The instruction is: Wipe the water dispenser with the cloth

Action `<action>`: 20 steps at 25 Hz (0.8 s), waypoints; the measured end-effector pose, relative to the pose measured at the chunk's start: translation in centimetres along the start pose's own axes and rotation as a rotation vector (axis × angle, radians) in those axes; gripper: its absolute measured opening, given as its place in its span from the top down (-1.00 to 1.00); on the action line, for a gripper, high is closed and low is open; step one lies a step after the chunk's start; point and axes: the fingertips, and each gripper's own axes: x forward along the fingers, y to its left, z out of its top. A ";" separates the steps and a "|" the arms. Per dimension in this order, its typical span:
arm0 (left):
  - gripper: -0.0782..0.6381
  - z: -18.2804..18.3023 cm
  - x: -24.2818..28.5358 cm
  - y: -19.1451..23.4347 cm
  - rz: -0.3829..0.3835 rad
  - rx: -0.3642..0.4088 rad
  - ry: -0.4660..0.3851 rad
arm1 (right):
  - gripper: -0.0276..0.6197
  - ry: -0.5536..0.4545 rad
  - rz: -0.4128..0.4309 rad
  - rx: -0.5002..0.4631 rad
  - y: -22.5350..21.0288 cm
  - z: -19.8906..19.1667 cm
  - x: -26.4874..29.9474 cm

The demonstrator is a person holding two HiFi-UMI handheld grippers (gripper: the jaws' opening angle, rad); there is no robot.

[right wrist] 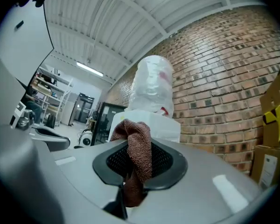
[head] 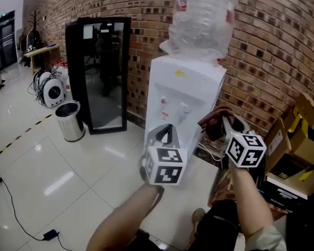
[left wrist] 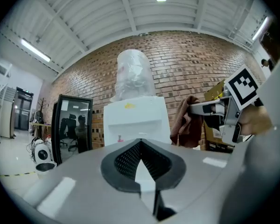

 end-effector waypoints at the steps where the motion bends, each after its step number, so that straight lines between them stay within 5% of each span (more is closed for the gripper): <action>1: 0.78 1.2 0.6 -0.3 0.005 0.007 -0.002 | 0.67 -0.028 0.009 0.003 -0.5 1.4 0.4; 10: 0.78 12.9 6.1 -3.2 0.043 0.106 -0.039 | 0.67 -0.156 0.086 -0.114 -3.1 13.4 7.0; 20: 0.78 15.6 10.9 -1.8 0.102 0.084 -0.018 | 0.67 0.001 0.174 -0.264 -2.5 10.8 15.1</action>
